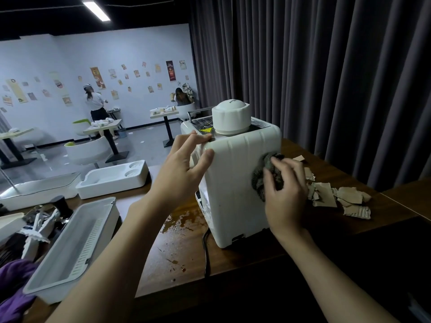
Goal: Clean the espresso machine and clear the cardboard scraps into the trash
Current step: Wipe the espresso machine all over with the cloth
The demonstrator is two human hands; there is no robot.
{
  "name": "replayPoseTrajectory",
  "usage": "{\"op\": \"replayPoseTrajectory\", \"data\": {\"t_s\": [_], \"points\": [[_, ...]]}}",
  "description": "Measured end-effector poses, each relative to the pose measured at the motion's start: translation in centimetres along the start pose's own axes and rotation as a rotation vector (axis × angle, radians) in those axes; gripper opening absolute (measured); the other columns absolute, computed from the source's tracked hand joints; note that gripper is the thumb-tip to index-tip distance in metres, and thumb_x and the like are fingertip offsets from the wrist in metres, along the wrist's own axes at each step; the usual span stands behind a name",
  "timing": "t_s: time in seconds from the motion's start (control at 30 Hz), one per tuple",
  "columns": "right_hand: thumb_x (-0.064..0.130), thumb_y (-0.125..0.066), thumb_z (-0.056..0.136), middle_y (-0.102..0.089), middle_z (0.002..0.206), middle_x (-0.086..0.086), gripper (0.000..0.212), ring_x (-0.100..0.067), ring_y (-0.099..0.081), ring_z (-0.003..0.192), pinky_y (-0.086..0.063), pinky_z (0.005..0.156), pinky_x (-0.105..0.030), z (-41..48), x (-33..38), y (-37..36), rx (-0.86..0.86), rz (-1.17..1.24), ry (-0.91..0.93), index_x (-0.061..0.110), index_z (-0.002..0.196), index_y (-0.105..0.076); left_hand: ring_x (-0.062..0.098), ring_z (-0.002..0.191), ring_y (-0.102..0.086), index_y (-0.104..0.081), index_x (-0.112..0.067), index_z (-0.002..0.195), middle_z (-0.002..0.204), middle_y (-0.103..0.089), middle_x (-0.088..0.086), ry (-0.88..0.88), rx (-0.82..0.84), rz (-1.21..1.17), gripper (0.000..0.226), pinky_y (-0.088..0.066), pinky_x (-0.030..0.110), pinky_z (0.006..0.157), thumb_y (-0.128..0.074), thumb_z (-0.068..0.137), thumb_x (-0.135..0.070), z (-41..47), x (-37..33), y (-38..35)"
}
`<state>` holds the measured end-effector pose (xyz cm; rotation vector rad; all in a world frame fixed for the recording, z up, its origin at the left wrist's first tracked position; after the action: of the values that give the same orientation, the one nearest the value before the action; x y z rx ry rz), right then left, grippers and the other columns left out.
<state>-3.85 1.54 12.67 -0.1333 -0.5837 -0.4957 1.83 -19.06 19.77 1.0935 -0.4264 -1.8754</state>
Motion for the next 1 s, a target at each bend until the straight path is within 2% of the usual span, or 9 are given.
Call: {"op": "replayPoseTrajectory", "data": {"t_s": [0.2, 0.33, 0.43, 0.5, 0.57, 0.67, 0.77, 0.87, 1.0], "points": [[0.002, -0.071, 0.084, -0.059, 0.098, -0.013, 0.023, -0.011, -0.054, 0.095, -0.035, 0.088, -0.005, -1.8, 1.8, -0.8, -0.009, 0.033, -0.037, -0.002, 0.107, -0.067, 0.006, 0.106, -0.045, -0.051, -0.038, 0.125, 0.124, -0.039, -0.014, 0.009, -0.017, -0.029, 0.030, -0.042, 0.030, 0.090, -0.044, 0.098, -0.050, 0.0, 0.4, -0.2], [0.007, -0.069, 0.087, -0.058, 0.099, -0.009, 0.024, -0.018, -0.059, 0.090, -0.051, 0.078, -0.023, -5.2, 4.9, -3.1, 0.167, 0.068, 0.078, 0.005, 0.111, -0.068, 0.000, 0.101, -0.046, -0.051, -0.037, 0.127, 0.124, -0.040, -0.011, 0.001, -0.019, -0.052, 0.029, -0.048, 0.036, 0.088, -0.045, 0.100, -0.047, -0.1, 0.3, -0.3], [0.012, -0.064, 0.091, -0.058, 0.100, -0.010, 0.022, -0.025, -0.062, 0.088, -0.056, 0.074, -0.034, -5.9, 5.6, -3.6, 0.253, 0.053, 0.214, 0.005, 0.111, -0.068, -0.014, 0.098, -0.045, -0.050, -0.039, 0.128, 0.123, -0.038, -0.014, -0.009, -0.014, -0.033, 0.031, -0.048, 0.034, 0.088, -0.044, 0.100, -0.048, -0.2, 0.3, -0.2], [0.014, -0.060, 0.092, -0.059, 0.103, -0.011, 0.023, -0.028, -0.062, 0.091, -0.057, 0.074, -0.037, -5.5, 5.0, -3.4, 0.283, 0.003, 0.292, 0.004, 0.112, -0.067, -0.008, 0.098, -0.045, -0.049, -0.039, 0.129, 0.125, -0.038, -0.015, -0.010, -0.008, -0.021, 0.031, -0.041, 0.028, 0.089, -0.044, 0.100, -0.048, -0.1, 0.3, -0.2], [0.015, -0.059, 0.092, -0.058, 0.104, -0.012, 0.023, -0.028, -0.062, 0.092, -0.055, 0.075, -0.038, -4.3, 2.9, -2.5, 0.216, -0.048, 0.243, 0.005, 0.111, -0.068, -0.001, 0.106, -0.042, -0.048, -0.042, 0.129, 0.126, -0.036, -0.017, -0.002, 0.002, -0.017, 0.031, -0.037, 0.024, 0.088, -0.043, 0.100, -0.048, -0.1, 0.5, -0.2], [0.008, -0.067, 0.088, -0.058, 0.102, -0.013, 0.022, -0.022, -0.058, 0.093, -0.051, 0.080, -0.030, -2.5, -1.1, -0.6, 0.053, -0.056, 0.033, 0.003, 0.109, -0.068, 0.002, 0.109, -0.042, -0.046, -0.045, 0.128, 0.126, -0.035, -0.018, 0.015, 0.014, -0.016, 0.030, -0.034, 0.014, 0.082, -0.042, 0.099, -0.051, 0.0, 0.6, -0.3], [0.004, -0.070, 0.086, -0.059, 0.099, -0.014, 0.022, -0.018, -0.056, 0.092, -0.041, 0.082, -0.015, -2.2, -1.8, -0.2, 0.008, -0.068, -0.026, 0.000, 0.107, -0.068, 0.004, 0.111, -0.042, -0.045, -0.045, 0.127, 0.127, -0.034, -0.017, 0.020, 0.017, -0.017, 0.030, -0.030, 0.007, 0.078, -0.041, 0.098, -0.052, 0.0, 0.6, -0.5], [0.006, -0.067, 0.088, -0.058, 0.099, -0.013, 0.020, -0.020, -0.057, 0.091, -0.048, 0.077, -0.023, -3.7, 0.1, -1.4, 0.045, -0.044, -0.011, 0.001, 0.107, -0.068, 0.006, 0.113, -0.043, -0.046, -0.043, 0.129, 0.127, -0.035, -0.015, 0.016, 0.016, -0.017, 0.032, -0.035, 0.018, 0.085, -0.041, 0.099, -0.051, 0.1, 0.6, -0.5], [0.019, -0.060, 0.092, -0.058, 0.099, -0.010, 0.020, -0.026, -0.061, 0.084, -0.053, 0.068, -0.034, -7.4, 4.5, -3.6, 0.212, -0.031, 0.173, 0.009, 0.108, -0.068, 0.004, 0.118, -0.043, -0.048, -0.042, 0.128, 0.129, -0.038, -0.012, -0.003, -0.012, -0.042, 0.028, -0.036, 0.027, 0.094, -0.043, 0.101, -0.046, -0.1, 0.4, -0.3]]}}
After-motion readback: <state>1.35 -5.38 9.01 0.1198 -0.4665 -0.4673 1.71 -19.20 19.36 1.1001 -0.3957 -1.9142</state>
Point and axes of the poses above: each hand's wrist, its own z-axis towards the middle knuckle, its own y-axis out of the back of the hand, x = y × z, the point moved 8 cm from there along z, towards the middle knuckle
